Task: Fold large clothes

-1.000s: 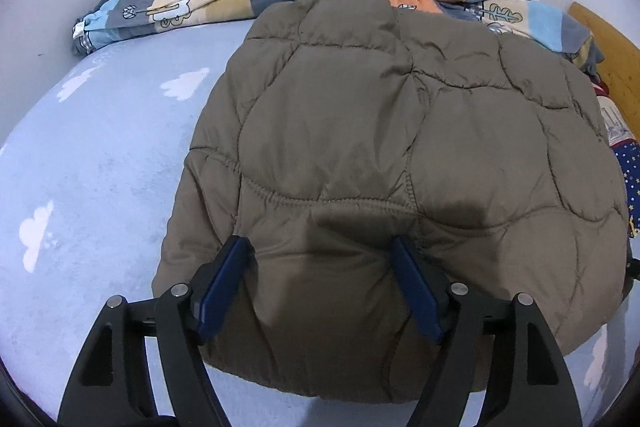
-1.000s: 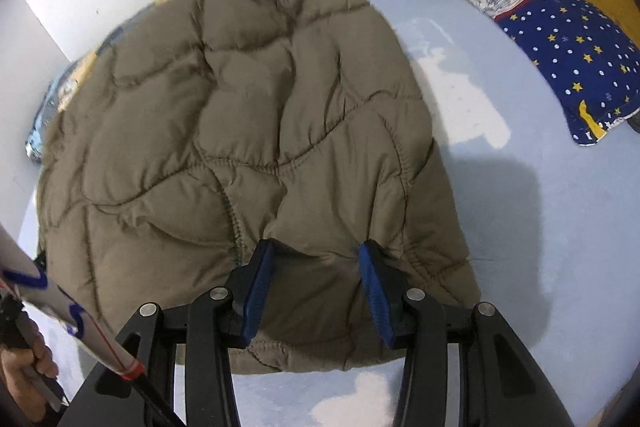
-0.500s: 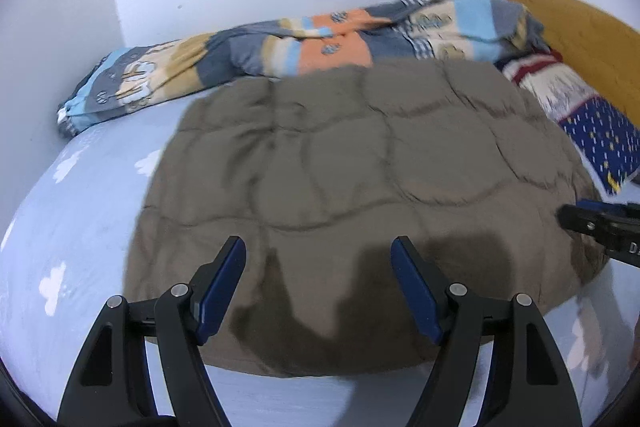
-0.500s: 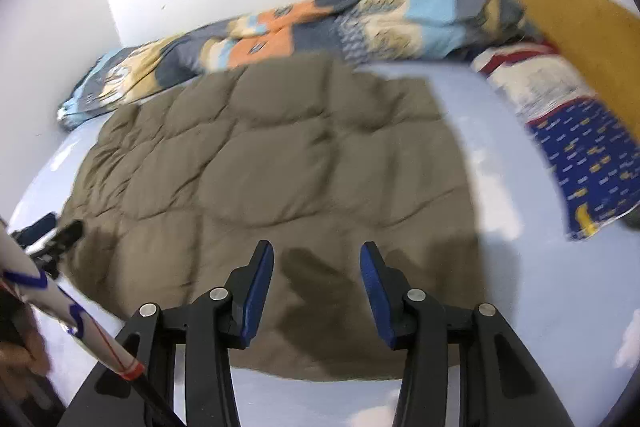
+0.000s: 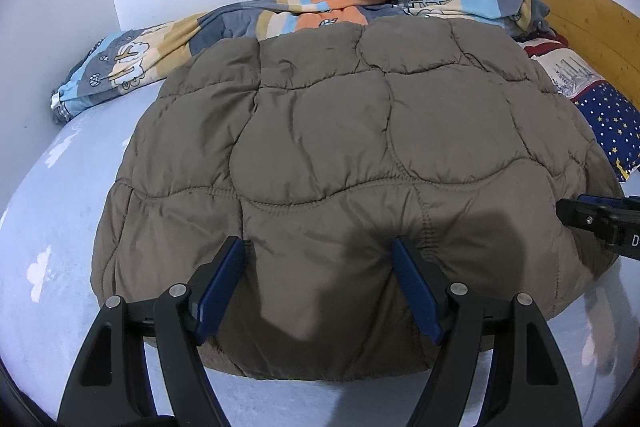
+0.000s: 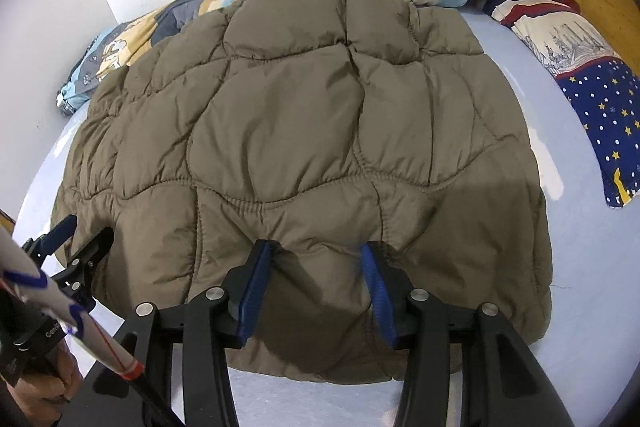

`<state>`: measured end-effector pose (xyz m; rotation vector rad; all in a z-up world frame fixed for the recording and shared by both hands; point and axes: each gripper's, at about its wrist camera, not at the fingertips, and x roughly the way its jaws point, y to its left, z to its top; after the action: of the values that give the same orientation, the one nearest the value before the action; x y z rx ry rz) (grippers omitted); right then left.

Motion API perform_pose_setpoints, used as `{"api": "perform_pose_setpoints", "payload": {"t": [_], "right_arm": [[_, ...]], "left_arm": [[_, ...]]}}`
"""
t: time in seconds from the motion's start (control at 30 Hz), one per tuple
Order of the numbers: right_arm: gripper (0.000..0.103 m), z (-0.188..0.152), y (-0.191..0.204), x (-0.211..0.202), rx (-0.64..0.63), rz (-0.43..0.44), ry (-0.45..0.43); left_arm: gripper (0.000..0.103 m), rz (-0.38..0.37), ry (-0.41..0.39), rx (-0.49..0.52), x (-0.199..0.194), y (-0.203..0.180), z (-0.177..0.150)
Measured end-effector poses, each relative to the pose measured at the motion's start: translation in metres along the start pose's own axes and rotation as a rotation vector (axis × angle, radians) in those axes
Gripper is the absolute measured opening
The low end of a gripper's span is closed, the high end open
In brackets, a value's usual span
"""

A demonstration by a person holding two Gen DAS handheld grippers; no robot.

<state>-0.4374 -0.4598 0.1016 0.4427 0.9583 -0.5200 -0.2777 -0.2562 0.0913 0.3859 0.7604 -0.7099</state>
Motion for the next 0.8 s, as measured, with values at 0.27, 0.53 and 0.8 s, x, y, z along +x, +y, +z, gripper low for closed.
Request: {"api": "perform_pose_setpoints", "payload": {"t": [0.27, 0.53, 0.8], "right_arm": [[0.053, 0.002, 0.002, 0.011, -0.028, -0.026, 0.021], [0.054, 0.009, -0.004, 0.002, 0.013, 0.009, 0.005], [0.052, 0.037, -0.047, -0.016, 0.132, -0.015, -0.141]], "left_arm": [[0.078, 0.006, 0.007, 0.008, 0.007, -0.001, -0.002], [0.077, -0.013, -0.031, -0.043, -0.011, 0.013, 0.013], [0.078, 0.022, 0.036, -0.111, 0.025, 0.062, 0.047]]}}
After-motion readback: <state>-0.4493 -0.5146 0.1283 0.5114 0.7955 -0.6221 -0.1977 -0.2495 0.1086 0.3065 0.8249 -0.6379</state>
